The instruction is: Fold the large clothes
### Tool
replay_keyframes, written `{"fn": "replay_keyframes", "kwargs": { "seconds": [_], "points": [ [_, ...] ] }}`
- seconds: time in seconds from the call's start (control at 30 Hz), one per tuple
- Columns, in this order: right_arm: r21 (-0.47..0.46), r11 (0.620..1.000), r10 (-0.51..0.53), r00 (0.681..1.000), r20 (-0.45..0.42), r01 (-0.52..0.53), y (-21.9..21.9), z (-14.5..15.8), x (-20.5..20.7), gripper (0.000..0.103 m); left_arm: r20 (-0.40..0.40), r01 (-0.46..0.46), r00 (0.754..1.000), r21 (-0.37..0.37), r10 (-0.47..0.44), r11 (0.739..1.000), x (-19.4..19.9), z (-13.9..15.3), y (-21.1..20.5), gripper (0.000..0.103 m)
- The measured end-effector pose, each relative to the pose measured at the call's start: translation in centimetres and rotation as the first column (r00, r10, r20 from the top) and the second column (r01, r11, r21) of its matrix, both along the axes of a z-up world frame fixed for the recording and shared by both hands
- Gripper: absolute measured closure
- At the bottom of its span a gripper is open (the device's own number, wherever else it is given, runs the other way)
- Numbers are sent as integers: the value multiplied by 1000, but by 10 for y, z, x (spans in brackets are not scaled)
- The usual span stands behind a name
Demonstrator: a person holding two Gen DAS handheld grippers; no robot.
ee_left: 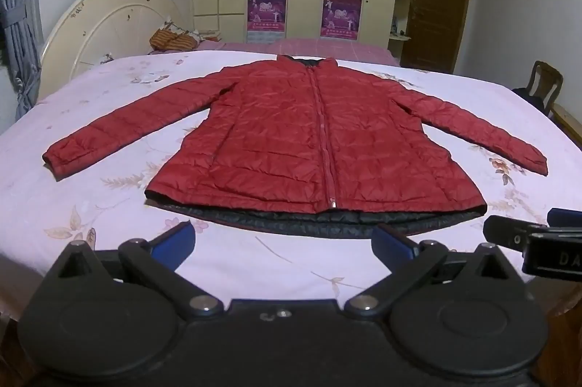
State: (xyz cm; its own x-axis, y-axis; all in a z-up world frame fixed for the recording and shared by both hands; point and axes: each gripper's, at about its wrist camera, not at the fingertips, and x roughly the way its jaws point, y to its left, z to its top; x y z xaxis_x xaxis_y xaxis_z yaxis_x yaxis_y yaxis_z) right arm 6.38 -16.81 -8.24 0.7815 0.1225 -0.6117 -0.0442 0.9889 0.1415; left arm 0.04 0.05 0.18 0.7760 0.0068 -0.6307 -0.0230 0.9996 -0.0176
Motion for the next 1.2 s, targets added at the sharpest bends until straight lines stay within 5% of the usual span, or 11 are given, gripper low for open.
{"fn": "replay_keyframes", "kwargs": {
  "seconds": [1.2],
  "points": [
    [-6,1000,6,1000,19,-5,6,4,0,0,10,-4,1000,-7,5,1000,1,4,5,0]
  ]
}}
